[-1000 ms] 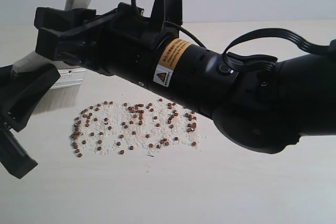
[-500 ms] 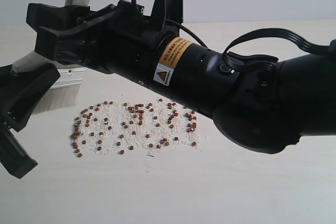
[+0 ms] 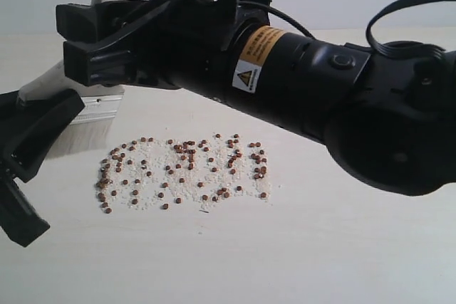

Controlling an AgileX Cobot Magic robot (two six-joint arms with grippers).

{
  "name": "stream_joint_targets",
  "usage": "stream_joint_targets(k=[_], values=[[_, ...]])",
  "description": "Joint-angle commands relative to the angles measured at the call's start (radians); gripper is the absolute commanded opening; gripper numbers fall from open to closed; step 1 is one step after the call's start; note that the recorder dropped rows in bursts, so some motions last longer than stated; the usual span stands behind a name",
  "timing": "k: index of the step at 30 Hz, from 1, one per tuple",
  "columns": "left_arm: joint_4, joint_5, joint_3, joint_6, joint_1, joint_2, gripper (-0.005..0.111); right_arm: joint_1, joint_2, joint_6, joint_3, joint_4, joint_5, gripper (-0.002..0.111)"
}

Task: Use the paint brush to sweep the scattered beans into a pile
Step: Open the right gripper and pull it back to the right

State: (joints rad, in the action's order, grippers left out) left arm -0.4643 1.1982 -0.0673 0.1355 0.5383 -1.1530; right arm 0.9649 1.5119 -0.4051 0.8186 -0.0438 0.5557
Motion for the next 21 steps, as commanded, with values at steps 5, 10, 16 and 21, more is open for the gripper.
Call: stream_joint_targets(k=[5, 10, 16, 21], values=[[-0.038, 0.023, 0.005, 0.086, -0.004, 0.000, 0.000, -0.002, -0.083, 0.093, 0.007, -0.021, -0.172, 0.064], [-0.025, 0.023, 0.005, 0.129, -0.018, 0.000, 0.000, -0.002, -0.139, 0.096, 0.007, -0.009, -0.209, 0.064], [-0.051, 0.023, 0.005, 0.160, -0.050, 0.002, 0.000, -0.002, -0.190, 0.167, 0.007, 0.049, -0.253, 0.064], [-0.087, 0.023, 0.005, 0.192, -0.074, 0.002, 0.000, -0.018, -0.265, 0.315, -0.037, 0.164, -0.324, 0.064]])
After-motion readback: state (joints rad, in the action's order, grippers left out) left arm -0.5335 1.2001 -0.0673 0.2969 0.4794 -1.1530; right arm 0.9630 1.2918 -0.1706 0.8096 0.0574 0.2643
